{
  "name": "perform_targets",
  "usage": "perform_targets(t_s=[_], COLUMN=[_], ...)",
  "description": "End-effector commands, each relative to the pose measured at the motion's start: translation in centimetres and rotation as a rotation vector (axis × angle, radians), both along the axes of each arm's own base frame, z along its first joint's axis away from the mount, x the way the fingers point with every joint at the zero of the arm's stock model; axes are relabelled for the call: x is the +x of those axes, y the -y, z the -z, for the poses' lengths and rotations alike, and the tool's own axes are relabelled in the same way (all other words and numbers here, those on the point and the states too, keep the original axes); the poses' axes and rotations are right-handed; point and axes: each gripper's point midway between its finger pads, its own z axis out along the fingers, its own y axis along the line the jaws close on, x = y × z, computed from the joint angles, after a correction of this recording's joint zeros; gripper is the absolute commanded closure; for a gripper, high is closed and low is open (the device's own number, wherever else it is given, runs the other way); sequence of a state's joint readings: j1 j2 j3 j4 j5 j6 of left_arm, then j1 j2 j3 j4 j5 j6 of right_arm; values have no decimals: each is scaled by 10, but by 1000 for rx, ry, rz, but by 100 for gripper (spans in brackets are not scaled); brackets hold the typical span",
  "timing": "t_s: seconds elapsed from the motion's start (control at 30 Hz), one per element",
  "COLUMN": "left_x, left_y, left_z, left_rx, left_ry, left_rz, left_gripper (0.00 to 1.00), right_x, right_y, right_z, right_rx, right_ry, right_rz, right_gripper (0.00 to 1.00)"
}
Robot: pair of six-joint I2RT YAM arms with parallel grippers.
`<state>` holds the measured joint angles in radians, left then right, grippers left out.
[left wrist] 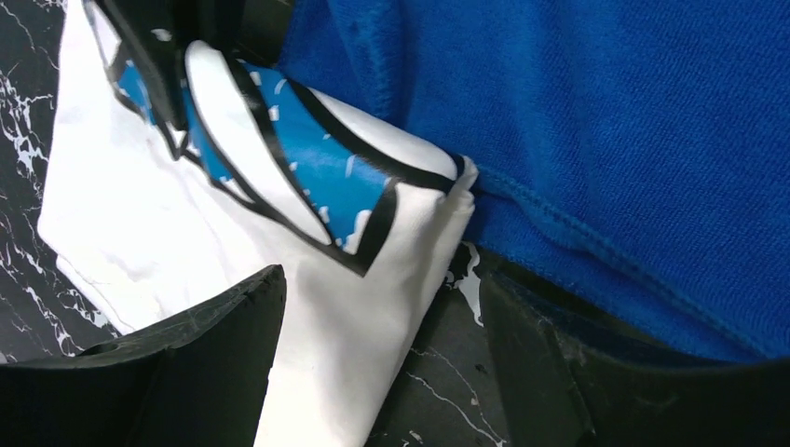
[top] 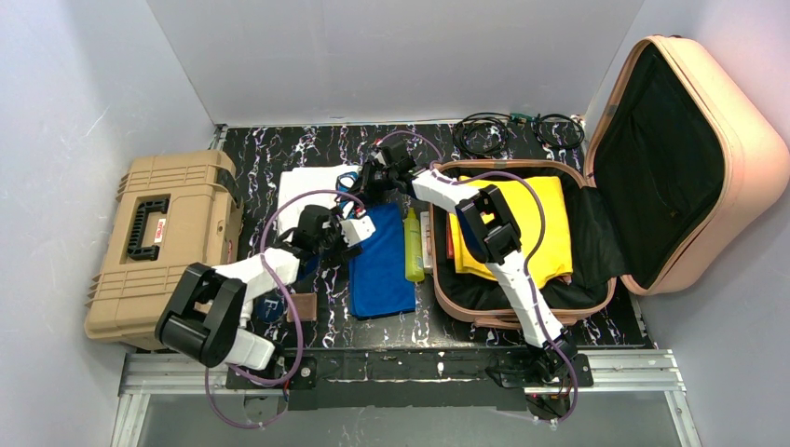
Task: Pack the luggage
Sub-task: Pick up the clothes at the center of the board.
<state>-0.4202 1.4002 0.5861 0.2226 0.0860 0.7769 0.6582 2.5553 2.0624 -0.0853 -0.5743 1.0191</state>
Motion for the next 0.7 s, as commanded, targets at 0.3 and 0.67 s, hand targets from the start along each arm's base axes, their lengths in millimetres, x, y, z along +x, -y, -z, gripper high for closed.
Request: perform_targets(t_s=[0.3, 0.67], left_x=[1, -9], left_y=[0, 4], left_z=[22, 10], left_rx=[114, 53], left_ry=[80, 108], left_rz=[15, 6], left_gripper=[45, 100], right_x=[1, 3], right_y=[-3, -1], right_z=[-19, -12], right_rx=[75, 61], right_ry=[-6, -5], right_rz=[-11, 0], right_gripper=[99, 94])
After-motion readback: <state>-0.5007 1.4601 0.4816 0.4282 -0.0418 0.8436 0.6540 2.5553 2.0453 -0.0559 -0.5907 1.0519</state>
